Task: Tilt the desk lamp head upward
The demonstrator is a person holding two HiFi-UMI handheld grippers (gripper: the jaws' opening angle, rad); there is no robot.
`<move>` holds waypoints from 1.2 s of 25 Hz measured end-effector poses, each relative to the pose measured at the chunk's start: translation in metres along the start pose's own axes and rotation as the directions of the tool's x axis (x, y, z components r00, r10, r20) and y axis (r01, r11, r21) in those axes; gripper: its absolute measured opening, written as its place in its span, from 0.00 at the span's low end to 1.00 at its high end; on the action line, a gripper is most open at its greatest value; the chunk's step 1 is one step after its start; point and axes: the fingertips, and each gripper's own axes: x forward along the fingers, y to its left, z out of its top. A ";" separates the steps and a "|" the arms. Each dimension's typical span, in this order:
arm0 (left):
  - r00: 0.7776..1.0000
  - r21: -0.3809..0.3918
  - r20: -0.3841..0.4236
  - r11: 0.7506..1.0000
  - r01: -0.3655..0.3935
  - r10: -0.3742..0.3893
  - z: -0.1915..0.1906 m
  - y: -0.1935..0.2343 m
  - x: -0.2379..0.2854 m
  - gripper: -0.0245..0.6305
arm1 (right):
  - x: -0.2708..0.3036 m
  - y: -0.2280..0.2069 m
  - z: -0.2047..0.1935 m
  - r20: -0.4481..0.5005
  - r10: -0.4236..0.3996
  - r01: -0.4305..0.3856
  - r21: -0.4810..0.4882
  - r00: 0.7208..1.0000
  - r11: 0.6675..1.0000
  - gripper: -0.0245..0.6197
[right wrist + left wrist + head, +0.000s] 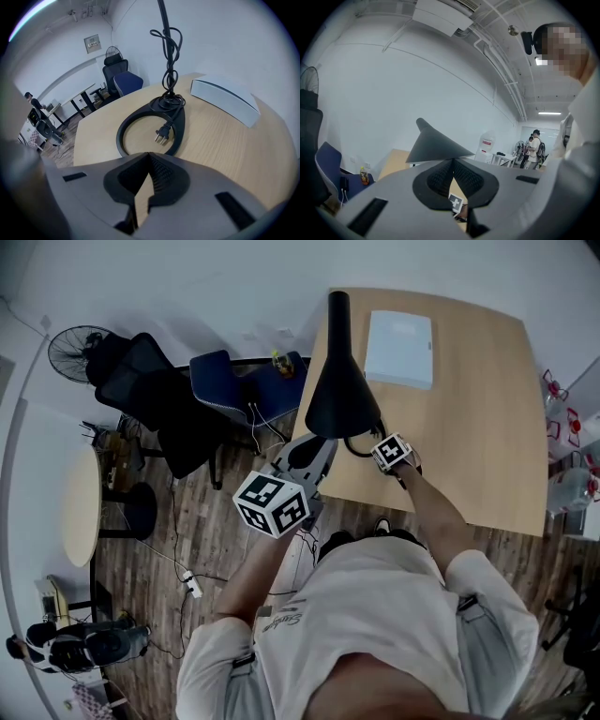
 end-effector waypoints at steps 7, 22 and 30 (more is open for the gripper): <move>1.000 0.026 0.020 1.000 0.006 -0.007 0.013 -0.005 -0.005 0.06 | -0.002 0.001 -0.002 0.003 -0.010 0.010 0.024 1.000 1.000 0.03; 0.991 0.116 0.134 0.993 -0.006 -0.009 0.072 -0.019 -0.005 0.06 | 0.000 0.003 -0.002 0.011 -0.003 0.003 -0.006 1.000 1.000 0.03; 0.986 0.168 0.166 0.986 0.000 -0.028 0.099 -0.023 -0.007 0.06 | 0.000 0.004 -0.001 0.014 0.000 0.000 -0.018 1.000 1.000 0.03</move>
